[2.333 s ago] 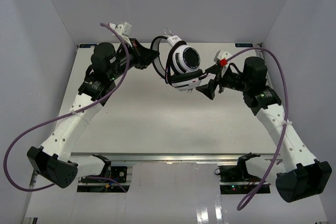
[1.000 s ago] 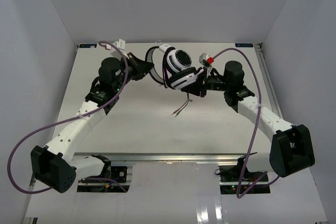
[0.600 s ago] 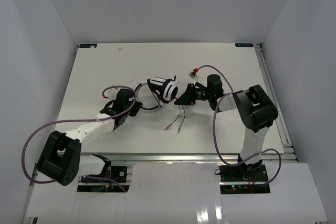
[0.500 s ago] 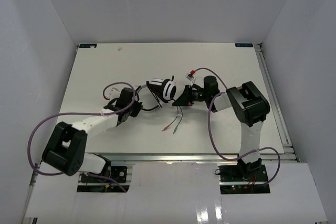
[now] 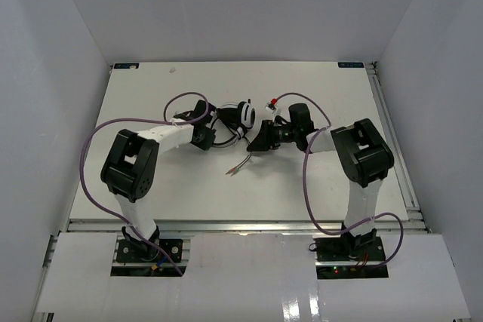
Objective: Wrap the headphones
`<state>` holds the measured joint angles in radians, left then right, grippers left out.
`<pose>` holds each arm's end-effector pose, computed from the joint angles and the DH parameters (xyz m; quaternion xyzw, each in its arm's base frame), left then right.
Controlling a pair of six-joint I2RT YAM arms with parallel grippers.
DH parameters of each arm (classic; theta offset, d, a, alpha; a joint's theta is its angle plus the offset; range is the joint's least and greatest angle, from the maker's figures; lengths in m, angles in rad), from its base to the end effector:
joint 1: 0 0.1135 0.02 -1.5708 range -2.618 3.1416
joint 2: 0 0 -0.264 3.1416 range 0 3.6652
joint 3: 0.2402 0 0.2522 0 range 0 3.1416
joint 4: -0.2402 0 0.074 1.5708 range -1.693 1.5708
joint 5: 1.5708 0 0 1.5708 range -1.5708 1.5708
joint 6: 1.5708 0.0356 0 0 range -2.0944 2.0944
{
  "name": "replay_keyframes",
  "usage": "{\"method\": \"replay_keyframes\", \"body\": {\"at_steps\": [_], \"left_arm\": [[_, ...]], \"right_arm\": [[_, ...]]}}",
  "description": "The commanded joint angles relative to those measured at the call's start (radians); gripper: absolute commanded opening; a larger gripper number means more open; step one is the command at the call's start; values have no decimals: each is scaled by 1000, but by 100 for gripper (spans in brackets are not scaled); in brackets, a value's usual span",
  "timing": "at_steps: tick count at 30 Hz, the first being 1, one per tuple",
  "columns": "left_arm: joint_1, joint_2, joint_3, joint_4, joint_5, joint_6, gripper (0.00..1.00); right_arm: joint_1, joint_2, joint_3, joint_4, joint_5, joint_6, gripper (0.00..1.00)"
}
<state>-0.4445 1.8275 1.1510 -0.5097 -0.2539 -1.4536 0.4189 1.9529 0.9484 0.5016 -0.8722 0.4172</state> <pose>0.3255 -0.1451 0.1617 -0.4919 0.8406 -0.0817 0.2114 0.3410 0.1817 0.1372 -0.2156 0.7801 0.5196 0.2740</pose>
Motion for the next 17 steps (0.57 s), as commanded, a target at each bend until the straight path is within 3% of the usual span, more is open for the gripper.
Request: {"method": "replay_keyframes", "body": {"at_steps": [1, 2, 5, 10, 17], "left_arm": [[7, -39, 26, -44, -3, 55, 56], [7, -46, 27, -41, 2, 97, 68], [7, -107, 36, -26, 51, 256, 97], [-8, -328, -50, 111, 171, 586, 98], [-30, -842, -472, 479, 379, 925, 98]], "right_arm": [[-31, -259, -32, -349, 183, -343, 92], [-37, -289, -38, -378, 200, -401, 98], [-46, -426, -40, -531, 321, -534, 90], [-45, -622, -26, -682, 580, -544, 90], [-55, -948, -260, -509, 898, -520, 90]]}}
